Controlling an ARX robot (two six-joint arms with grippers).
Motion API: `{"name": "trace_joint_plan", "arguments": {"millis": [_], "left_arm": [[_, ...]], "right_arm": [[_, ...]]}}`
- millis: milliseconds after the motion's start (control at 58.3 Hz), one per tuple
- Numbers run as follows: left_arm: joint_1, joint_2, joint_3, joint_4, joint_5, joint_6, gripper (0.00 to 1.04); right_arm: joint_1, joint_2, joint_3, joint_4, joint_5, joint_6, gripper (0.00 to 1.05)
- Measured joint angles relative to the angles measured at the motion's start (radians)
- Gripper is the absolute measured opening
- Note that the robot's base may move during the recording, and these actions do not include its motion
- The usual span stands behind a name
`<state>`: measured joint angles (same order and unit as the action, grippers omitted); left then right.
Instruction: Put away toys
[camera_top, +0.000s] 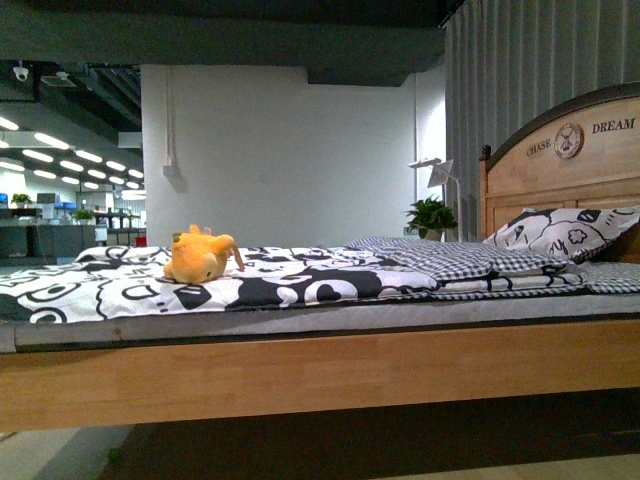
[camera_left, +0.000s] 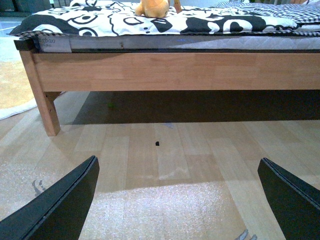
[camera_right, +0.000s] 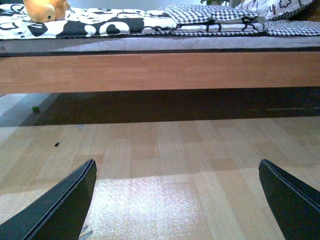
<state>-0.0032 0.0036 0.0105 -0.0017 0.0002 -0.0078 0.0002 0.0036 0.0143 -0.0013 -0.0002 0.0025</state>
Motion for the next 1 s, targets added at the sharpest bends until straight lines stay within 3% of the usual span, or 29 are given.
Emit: {"name": "trace_joint_plan", "arguments": {"millis": [995], "left_arm": [[0.0,0.0,0.0,0.0,0.0,0.0,0.98]], "right_arm": [[0.0,0.0,0.0,0.0,0.0,0.0,0.98]]}}
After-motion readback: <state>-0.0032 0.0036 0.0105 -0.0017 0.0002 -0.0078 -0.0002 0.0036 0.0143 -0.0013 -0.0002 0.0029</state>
